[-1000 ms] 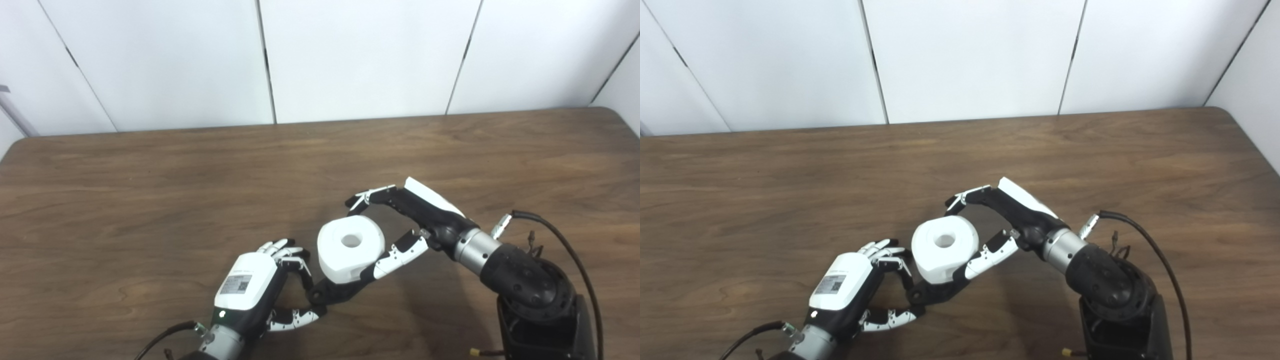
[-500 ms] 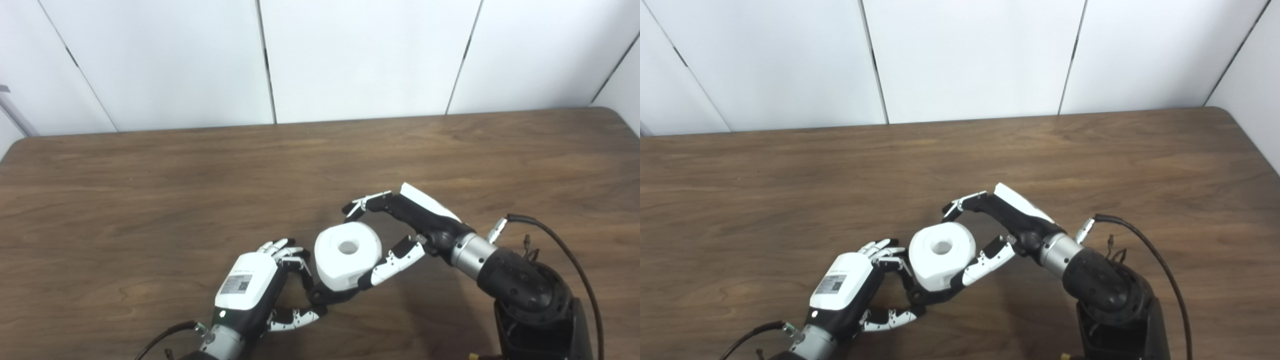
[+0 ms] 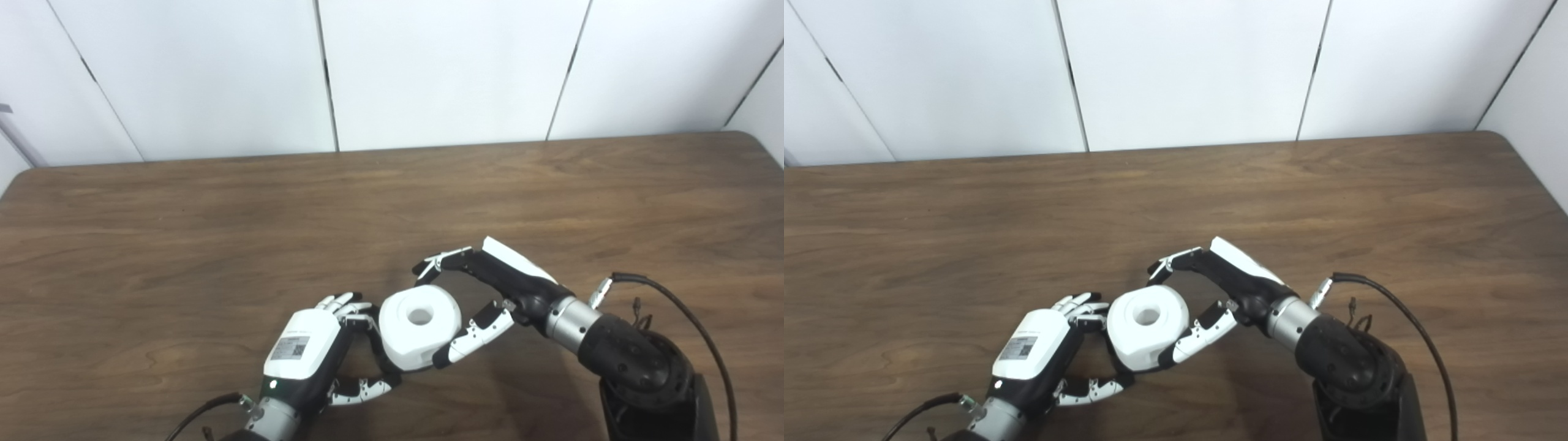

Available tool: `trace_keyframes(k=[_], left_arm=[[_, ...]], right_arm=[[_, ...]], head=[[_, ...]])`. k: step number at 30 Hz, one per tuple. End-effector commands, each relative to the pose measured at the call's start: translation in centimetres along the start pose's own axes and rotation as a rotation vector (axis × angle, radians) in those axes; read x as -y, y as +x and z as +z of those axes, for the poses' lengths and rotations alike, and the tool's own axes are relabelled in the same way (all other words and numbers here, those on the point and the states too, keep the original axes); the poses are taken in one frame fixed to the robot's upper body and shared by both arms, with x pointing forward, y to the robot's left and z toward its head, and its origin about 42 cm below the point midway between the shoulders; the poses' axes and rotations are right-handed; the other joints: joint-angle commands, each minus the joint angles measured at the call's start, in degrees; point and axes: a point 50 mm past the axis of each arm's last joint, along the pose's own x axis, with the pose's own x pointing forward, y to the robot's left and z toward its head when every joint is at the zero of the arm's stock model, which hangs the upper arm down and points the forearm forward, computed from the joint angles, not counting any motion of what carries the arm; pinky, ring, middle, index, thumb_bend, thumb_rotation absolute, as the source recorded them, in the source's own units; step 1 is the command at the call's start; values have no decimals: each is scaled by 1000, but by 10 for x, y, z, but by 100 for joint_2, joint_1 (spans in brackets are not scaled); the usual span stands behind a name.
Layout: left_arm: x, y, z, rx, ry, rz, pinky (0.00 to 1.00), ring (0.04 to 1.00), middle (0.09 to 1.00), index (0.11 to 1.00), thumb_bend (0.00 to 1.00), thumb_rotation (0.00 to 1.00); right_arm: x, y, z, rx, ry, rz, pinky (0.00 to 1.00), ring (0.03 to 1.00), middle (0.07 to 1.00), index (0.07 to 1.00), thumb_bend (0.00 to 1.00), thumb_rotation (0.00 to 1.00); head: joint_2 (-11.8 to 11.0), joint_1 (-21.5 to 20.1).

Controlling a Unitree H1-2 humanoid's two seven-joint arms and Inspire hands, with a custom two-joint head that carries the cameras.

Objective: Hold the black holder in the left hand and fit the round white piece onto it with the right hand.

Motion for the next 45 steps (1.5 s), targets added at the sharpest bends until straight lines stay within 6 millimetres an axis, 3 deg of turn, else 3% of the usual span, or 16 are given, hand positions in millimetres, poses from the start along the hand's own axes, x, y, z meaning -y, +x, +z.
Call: trace_keyframes(k=[1,45], left_arm=[[21,-5,-3,-49,11,-141,917,910,801,490,516,46],[20,-4,0,-70,-4,-123,927,912,808,493,522,72]], right_arm=[[6,-2,13,53,-22,-41,979,922,820,482,520,146],[9,-2,-5,20,-64,-39,1000,912,814,491,522,162]], head=[[4,-8],[58,3]])
